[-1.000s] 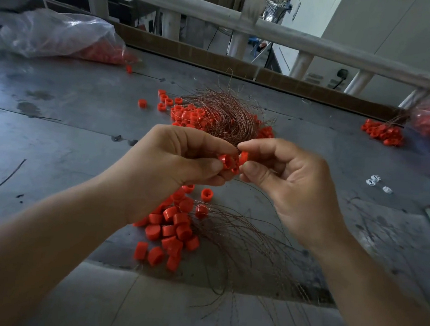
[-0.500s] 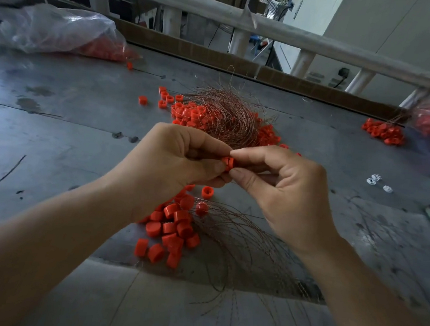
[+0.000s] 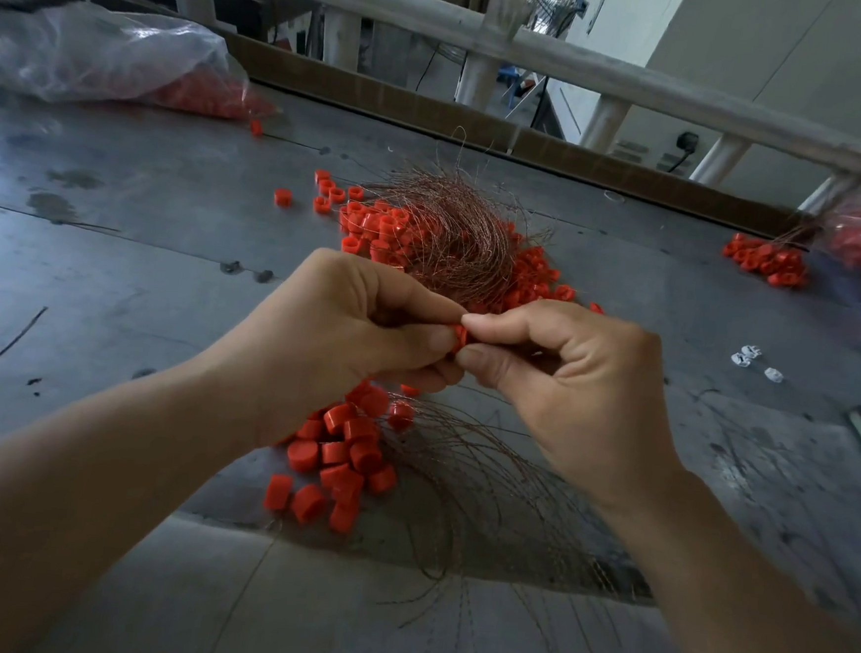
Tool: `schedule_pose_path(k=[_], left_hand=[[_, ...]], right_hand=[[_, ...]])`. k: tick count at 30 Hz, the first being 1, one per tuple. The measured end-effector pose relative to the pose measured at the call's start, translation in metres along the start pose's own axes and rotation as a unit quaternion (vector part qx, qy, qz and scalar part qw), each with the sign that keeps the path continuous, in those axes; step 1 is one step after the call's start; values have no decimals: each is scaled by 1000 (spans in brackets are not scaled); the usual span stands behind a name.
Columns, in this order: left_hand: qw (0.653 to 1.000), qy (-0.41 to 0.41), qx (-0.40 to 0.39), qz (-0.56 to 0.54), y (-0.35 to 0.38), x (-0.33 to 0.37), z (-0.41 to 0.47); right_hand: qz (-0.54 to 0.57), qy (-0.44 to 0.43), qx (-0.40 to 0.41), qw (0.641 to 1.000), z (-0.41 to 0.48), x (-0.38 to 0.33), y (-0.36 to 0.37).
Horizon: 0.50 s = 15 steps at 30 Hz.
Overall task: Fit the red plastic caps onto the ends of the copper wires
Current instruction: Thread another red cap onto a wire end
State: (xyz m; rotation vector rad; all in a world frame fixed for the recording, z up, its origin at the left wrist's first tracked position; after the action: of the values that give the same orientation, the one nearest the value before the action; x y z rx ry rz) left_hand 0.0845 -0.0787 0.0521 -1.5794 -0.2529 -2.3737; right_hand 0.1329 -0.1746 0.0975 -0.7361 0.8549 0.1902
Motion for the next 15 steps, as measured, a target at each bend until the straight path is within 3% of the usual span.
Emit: schedule_pose_path(k=[6, 15], left_hand=[[999, -17, 4, -45, 3, -2, -1], [997, -24, -25, -74, 7, -1, -1]], right_hand=[[11, -11, 22, 1000, -1, -3, -4], [66, 11, -19, 998, 4, 0, -2]])
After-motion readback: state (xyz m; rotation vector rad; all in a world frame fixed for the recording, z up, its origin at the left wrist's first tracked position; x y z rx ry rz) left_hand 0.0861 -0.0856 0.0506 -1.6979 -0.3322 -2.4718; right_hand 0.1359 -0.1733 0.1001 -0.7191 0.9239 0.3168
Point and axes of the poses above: each hand's wrist, its own z-axis towards the middle knuckle, its own y-axis out of the palm, x = y × z, the point moved 10 cm from there along z, towards the middle knuckle, and after that the axes turned 15 degrees about y, right-handed, at the moved point
